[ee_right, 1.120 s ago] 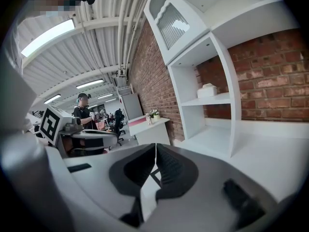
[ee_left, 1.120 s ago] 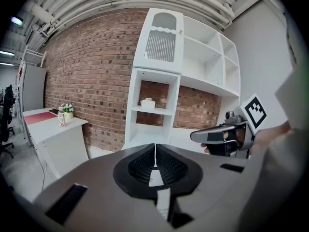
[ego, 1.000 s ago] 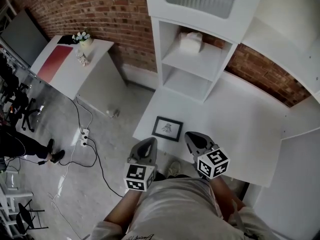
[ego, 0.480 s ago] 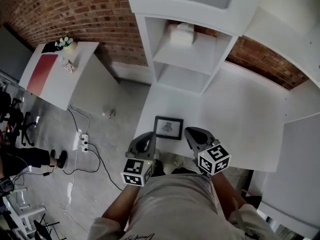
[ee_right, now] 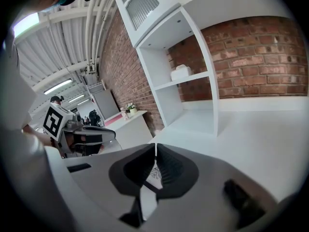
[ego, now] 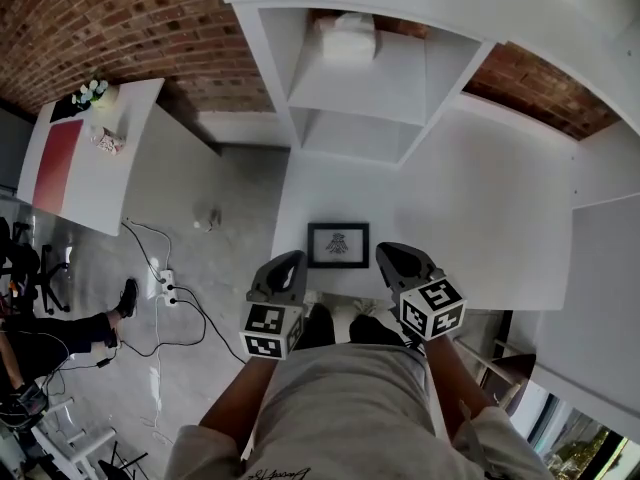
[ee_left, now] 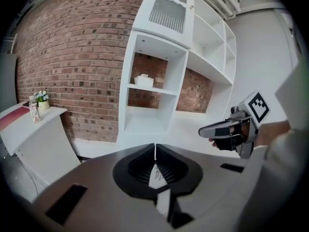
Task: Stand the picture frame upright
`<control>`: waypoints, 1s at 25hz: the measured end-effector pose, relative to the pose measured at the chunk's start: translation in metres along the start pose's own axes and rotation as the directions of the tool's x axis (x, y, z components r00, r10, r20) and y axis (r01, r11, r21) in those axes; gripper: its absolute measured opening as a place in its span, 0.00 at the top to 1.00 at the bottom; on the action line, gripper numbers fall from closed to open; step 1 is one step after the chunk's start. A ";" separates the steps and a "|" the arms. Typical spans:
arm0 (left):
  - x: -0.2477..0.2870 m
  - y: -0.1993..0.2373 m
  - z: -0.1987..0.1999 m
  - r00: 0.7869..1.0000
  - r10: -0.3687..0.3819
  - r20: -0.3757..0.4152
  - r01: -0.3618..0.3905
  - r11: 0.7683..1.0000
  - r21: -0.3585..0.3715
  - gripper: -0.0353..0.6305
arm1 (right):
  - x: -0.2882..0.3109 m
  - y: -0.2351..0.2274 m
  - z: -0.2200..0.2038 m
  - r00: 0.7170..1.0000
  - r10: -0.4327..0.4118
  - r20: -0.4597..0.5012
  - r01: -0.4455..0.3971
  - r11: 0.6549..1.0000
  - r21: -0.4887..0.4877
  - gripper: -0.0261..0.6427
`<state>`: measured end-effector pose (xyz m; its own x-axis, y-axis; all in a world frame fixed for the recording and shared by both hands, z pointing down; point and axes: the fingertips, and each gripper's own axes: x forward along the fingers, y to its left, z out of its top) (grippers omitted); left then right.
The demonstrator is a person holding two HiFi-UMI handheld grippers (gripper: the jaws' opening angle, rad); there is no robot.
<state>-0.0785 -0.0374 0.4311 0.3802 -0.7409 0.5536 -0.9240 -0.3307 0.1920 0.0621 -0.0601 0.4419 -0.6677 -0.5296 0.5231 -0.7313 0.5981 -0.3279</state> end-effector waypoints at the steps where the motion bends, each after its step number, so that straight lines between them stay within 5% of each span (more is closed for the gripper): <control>1: 0.005 0.003 -0.003 1.000 -0.004 -0.010 0.004 1.000 0.002 0.92 | 0.003 -0.003 -0.003 1.000 -0.009 -0.006 0.009 1.000 0.005 0.92; 18: 0.072 0.033 -0.071 0.980 -0.027 -0.196 0.022 0.999 -0.029 0.91 | 0.057 -0.042 -0.064 0.987 -0.077 -0.144 0.084 0.995 0.044 0.92; 25: 0.092 0.038 -0.104 0.955 -0.062 -0.289 0.036 0.995 -0.094 0.82 | 0.077 -0.056 -0.094 0.970 -0.116 -0.213 0.128 0.991 0.041 0.91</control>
<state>-0.0828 -0.0572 0.5739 0.4083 -0.5189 0.7510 -0.9096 -0.3006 0.2869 0.0649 -0.0780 0.5751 -0.5330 -0.4550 0.7133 -0.8157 0.5002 -0.2905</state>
